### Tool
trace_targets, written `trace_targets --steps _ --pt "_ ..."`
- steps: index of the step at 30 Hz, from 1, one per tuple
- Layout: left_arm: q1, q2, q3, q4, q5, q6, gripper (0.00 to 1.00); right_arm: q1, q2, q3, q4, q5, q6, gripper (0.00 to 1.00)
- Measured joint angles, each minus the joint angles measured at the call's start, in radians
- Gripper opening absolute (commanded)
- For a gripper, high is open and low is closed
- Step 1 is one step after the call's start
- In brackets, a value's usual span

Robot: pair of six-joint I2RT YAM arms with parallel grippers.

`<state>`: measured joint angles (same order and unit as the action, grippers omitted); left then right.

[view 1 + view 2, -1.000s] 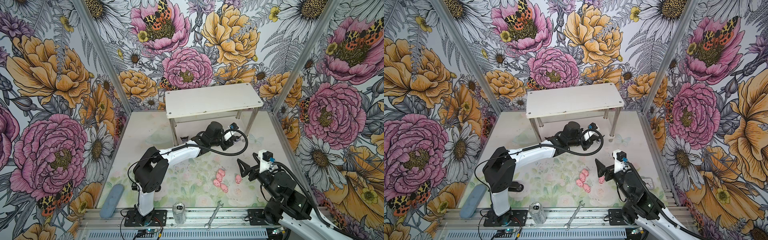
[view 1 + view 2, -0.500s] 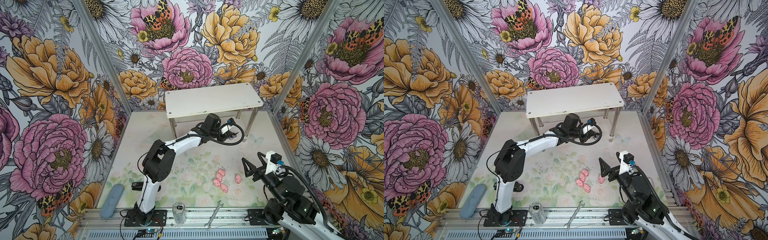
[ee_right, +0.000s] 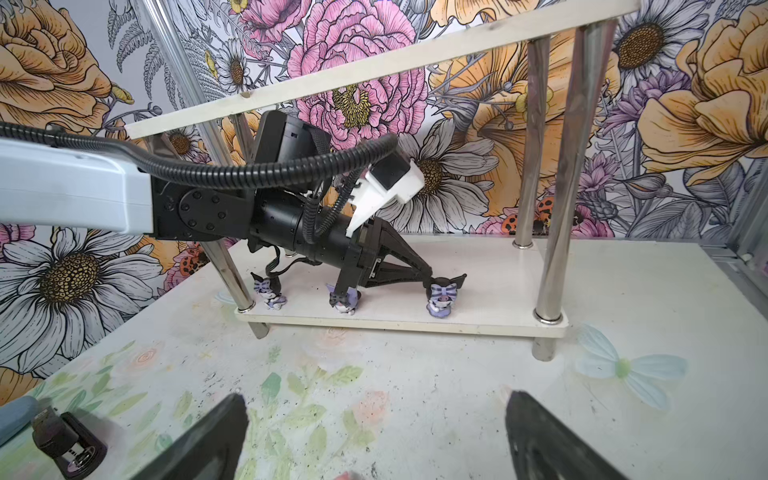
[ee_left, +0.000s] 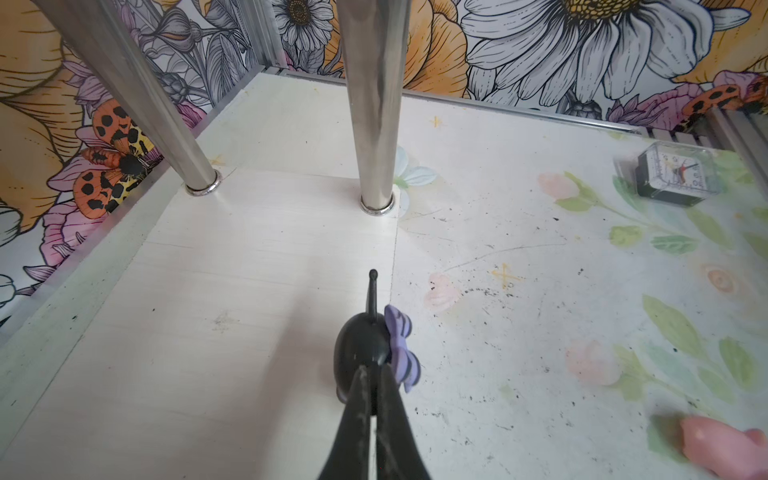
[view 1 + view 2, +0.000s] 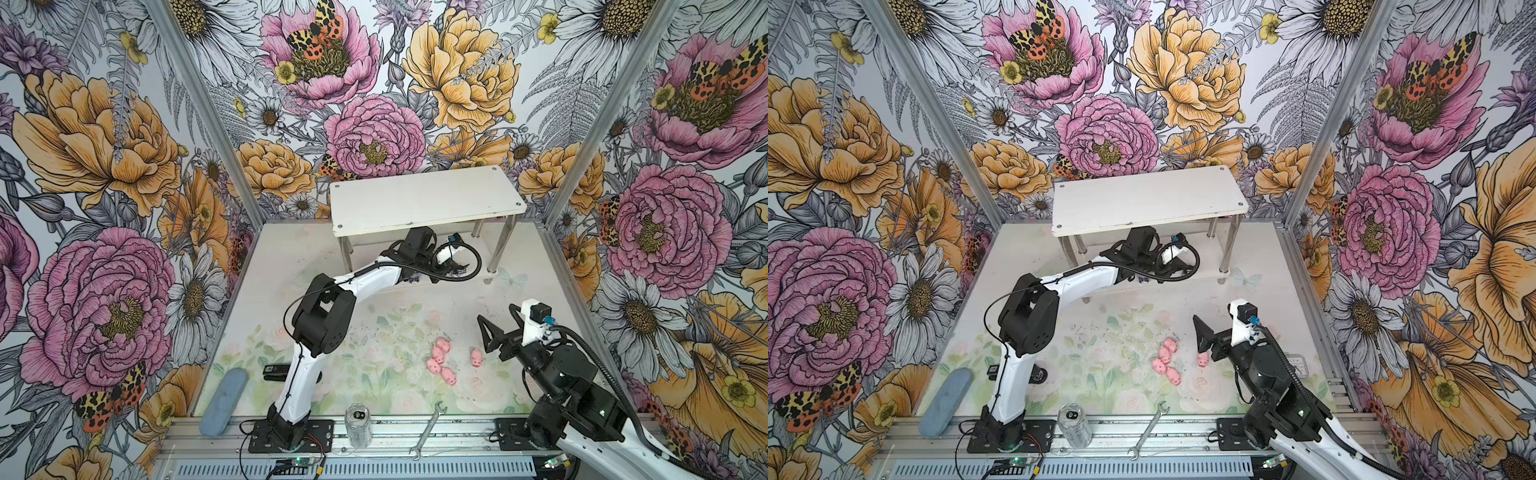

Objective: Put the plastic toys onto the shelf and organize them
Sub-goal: 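Lower the figurine with the left gripper onto the shelf's lower tier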

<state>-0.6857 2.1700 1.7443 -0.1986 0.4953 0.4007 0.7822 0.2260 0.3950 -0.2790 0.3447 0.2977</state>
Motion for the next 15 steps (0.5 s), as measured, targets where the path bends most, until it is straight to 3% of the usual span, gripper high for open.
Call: trace_targets --steps 15 --pt "0.008 0.065 0.077 -0.017 0.023 -0.017 0.0 0.0 0.005 0.0 0.011 0.003 -0.026 0.99"
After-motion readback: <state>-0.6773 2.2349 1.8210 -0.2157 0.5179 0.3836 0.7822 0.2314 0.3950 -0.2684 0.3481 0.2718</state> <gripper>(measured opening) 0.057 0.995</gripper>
